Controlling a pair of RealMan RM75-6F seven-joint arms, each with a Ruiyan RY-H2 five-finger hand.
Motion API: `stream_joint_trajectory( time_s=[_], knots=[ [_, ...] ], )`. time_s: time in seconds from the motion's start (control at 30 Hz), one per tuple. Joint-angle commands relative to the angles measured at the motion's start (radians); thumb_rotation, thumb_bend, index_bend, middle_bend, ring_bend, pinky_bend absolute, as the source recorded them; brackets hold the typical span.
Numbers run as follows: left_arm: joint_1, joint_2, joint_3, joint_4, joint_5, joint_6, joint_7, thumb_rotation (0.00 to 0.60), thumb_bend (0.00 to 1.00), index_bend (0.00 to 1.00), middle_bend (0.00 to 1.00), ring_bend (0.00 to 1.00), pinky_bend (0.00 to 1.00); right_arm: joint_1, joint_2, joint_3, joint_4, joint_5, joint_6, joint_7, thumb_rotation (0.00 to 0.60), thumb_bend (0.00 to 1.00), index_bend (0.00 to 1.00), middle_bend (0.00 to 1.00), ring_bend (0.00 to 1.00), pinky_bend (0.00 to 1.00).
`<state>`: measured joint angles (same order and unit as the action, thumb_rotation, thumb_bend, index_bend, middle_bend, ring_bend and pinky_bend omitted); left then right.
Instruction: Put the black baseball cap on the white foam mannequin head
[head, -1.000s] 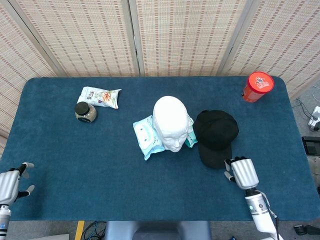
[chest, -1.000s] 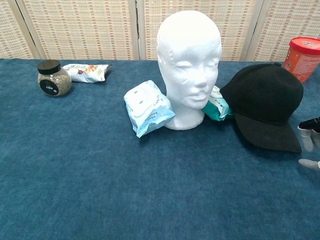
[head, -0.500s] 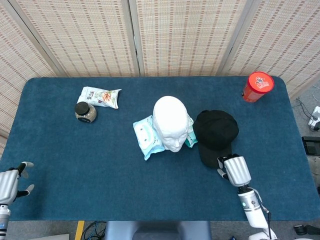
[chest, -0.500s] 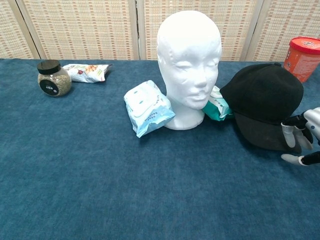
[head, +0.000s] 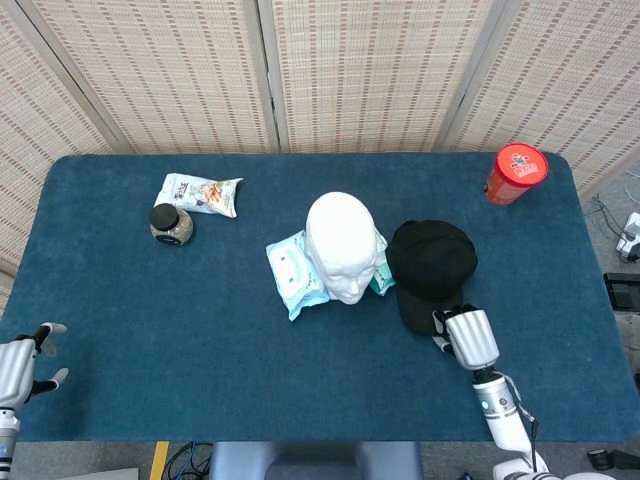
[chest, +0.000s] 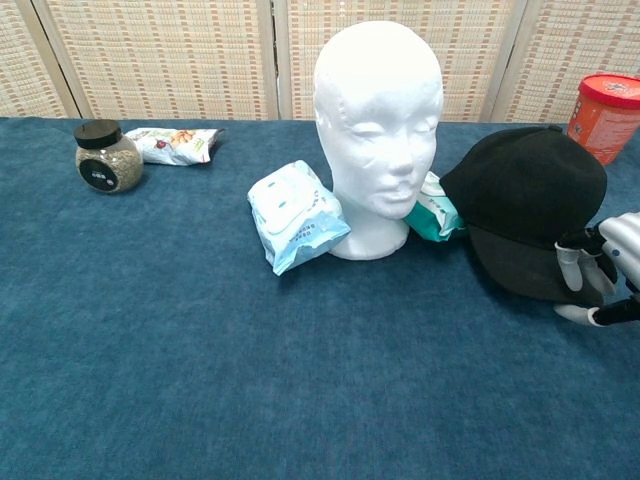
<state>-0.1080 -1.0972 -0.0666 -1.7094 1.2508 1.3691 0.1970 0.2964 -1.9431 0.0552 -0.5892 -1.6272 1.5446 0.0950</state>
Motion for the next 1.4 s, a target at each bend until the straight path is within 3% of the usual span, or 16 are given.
stream_joint_trajectory(
  time_s=[0.03,0.27,0.47,0.6,0.7,0.87,1.0,1.17,1.4],
  knots=[
    [0.001,0.002,0.001,-0.005,0.002,0.001,-0.001,0.6,0.17,0.32,0.53,0.44,0.56,0.014,-0.021,0.019,0.042,0.009,0.027,0.041,0.6,0.0,0.7,0.84,0.69,0.7],
    [0.004,0.003,0.003,-0.01,0.002,0.003,-0.006,0.6,0.17,0.32,0.54,0.44,0.56,0.035,-0.043,0.043,0.117,0.027,0.057,0.074,0.6,0.0,0.7,0.84,0.69,0.7],
    [-0.002,0.0,0.0,-0.004,-0.002,-0.006,-0.011,0.6,0.17,0.32,0.54,0.44,0.56,0.041,-0.034,0.039,0.13,0.023,0.089,0.051,0.6,0.0,0.38,0.75,0.62,0.69],
    [-0.001,0.001,0.002,-0.006,-0.003,-0.007,-0.011,0.6,0.17,0.32,0.54,0.44,0.56,0.046,-0.013,0.03,0.115,0.018,0.086,0.022,0.6,0.0,0.31,0.58,0.48,0.58],
    [-0.002,-0.001,0.001,-0.005,-0.006,-0.009,-0.011,0.6,0.17,0.32,0.54,0.44,0.56,0.051,0.007,0.023,0.092,0.012,0.089,-0.008,0.6,0.0,0.3,0.41,0.35,0.44],
    [-0.002,-0.001,0.001,-0.007,-0.01,-0.011,-0.011,0.6,0.17,0.32,0.54,0.44,0.56,0.056,0.046,0.016,0.032,0.005,0.093,-0.057,0.6,0.0,0.3,0.26,0.23,0.35],
    [-0.001,-0.001,0.001,-0.007,-0.012,-0.012,-0.014,0.6,0.17,0.32,0.54,0.44,0.56,0.057,0.079,0.014,-0.021,0.006,0.085,-0.088,0.6,0.0,0.31,0.22,0.17,0.32],
    [-0.001,-0.001,0.002,-0.01,-0.015,-0.012,-0.012,0.6,0.17,0.32,0.54,0.44,0.56,0.06,0.116,0.011,-0.083,0.002,0.079,-0.119,0.6,0.0,0.43,0.2,0.13,0.28],
    [-0.002,-0.001,0.002,-0.01,-0.015,-0.014,-0.015,0.6,0.17,0.32,0.54,0.44,0.56,0.064,0.147,0.014,-0.135,0.001,0.075,-0.152,0.6,0.05,0.47,0.16,0.09,0.24]
  ],
)
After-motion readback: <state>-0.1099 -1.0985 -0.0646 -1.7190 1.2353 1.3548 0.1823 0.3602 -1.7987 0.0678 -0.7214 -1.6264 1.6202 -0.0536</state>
